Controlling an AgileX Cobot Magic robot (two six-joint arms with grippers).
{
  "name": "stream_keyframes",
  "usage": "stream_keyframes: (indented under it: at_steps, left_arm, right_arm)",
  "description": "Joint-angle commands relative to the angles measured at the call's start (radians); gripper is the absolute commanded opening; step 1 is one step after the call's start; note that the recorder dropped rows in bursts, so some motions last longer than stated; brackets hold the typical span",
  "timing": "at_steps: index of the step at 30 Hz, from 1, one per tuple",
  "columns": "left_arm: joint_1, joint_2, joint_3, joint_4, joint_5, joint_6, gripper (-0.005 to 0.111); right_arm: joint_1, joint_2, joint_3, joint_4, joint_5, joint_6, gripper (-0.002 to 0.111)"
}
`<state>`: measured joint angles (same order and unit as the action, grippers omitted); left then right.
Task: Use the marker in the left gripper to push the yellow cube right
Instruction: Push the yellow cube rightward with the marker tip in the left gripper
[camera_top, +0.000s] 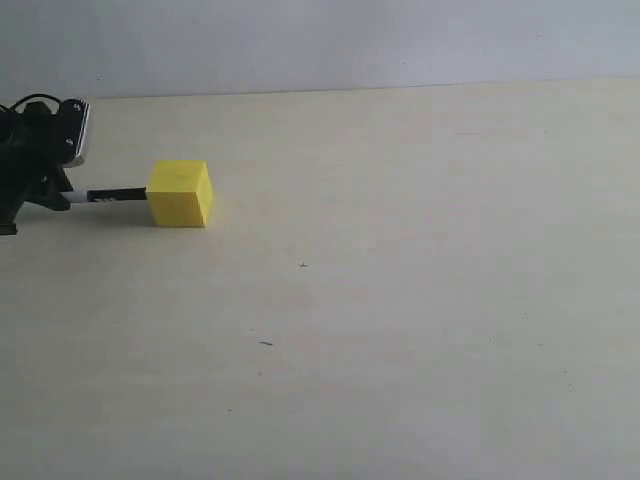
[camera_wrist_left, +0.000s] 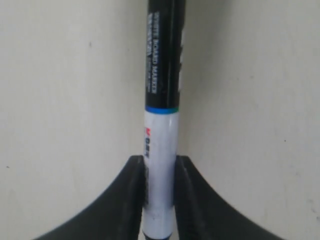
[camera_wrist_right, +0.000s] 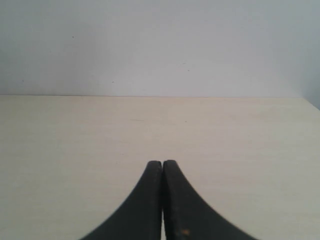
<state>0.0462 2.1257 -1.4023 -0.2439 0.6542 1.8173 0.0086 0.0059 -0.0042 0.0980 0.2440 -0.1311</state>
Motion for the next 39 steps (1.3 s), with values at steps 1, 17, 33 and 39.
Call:
stream_keyframes:
  at_steps: [1, 17, 33, 39]
  left_arm:
    - [0.032, -0.021, -0.005, 0.023, 0.003, -0.029, 0.000]
    - [-0.162, 0.006, -0.007, 0.053, 0.003, -0.121, 0.000]
    - [-0.261, 0.029, -0.029, 0.049, -0.065, -0.178, 0.000]
    - [-0.268, 0.025, -0.055, 0.060, -0.086, -0.259, 0.000]
  right_arm:
    - [-0.003, -0.006, 0.004, 0.000, -0.007, 0.002, 0.000]
    - [-0.003, -0.006, 0.004, 0.000, -0.007, 0.002, 0.000]
    - [-0.003, -0.006, 0.004, 0.000, -0.007, 0.002, 0.000]
    - [-0.003, -0.006, 0.004, 0.000, -0.007, 0.002, 0.000]
